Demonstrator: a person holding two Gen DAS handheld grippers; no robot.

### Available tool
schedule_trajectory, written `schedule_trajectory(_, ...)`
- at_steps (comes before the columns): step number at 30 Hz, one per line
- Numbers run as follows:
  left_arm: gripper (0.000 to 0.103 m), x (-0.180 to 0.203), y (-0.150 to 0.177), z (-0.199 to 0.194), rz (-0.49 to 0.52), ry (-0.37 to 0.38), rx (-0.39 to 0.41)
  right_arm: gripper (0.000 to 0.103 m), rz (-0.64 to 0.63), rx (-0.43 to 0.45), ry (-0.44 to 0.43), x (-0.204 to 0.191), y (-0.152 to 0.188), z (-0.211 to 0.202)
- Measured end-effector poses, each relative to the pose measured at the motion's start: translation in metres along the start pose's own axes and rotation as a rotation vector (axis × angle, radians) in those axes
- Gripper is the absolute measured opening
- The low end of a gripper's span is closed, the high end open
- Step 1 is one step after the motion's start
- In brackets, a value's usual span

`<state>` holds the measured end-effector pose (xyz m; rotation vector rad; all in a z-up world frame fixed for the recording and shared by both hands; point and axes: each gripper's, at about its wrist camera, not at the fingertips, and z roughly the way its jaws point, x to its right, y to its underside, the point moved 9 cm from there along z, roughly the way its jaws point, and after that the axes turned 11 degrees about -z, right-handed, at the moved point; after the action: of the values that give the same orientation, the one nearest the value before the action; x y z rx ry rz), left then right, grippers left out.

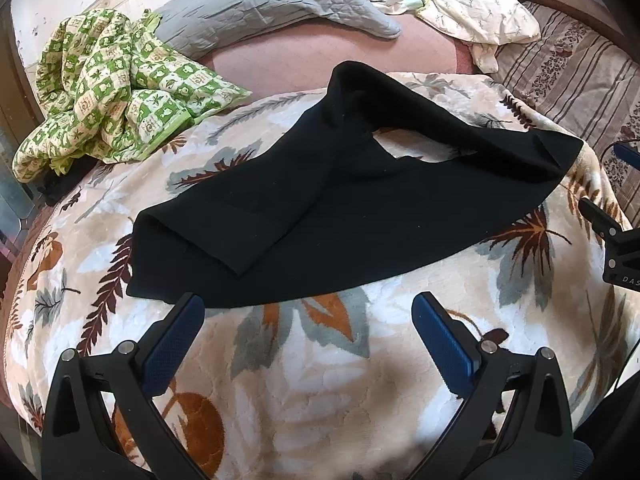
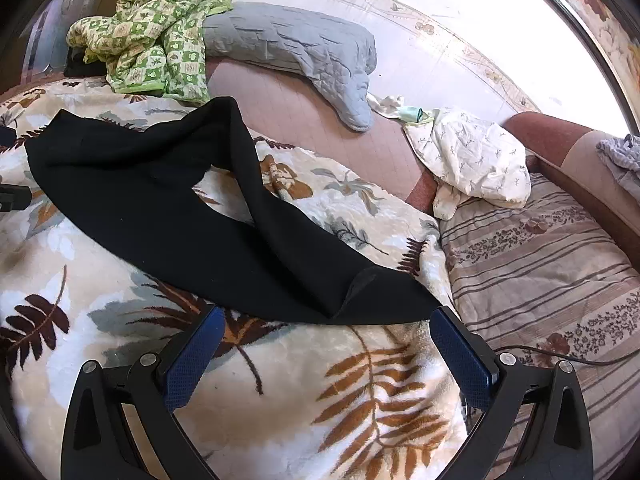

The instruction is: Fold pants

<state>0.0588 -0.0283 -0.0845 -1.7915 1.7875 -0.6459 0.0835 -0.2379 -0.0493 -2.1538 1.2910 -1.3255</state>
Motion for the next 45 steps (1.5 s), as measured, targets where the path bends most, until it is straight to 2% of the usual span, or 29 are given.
schedule_trajectory(13,0.103,-0.002,0.001,0.003,-0.011,0.010,-0.015,0.102,0.000,0.004,0.001,0.000,0.000,0.001)
schedule_trajectory(18,0.103,-0.002,0.001,0.003,-0.015,0.014,-0.017,0.102,0.044,-0.007,-0.031,0.001,0.001,0.003)
schedule_trajectory(20,0.103,-0.002,0.001,0.004,-0.016,0.016,-0.019,0.102,0.075,-0.031,-0.042,0.003,0.004,0.007)
schedule_trajectory(25,0.103,0.000,0.003,0.005,-0.011,0.019,-0.027,0.102,0.166,-0.224,-0.033,0.010,0.033,0.036)
schedule_trajectory(31,0.103,-0.002,0.003,0.008,-0.014,0.018,-0.035,0.102,0.272,-0.319,-0.016,0.028,0.058,0.048)
schedule_trajectory(34,0.103,-0.002,0.004,0.008,-0.016,0.018,-0.037,0.102,0.281,-0.338,0.003,0.032,0.064,0.049)
schedule_trajectory(45,0.103,-0.003,0.004,0.009,-0.020,0.020,-0.039,0.102,0.288,-0.324,0.025,0.038,0.062,0.046)
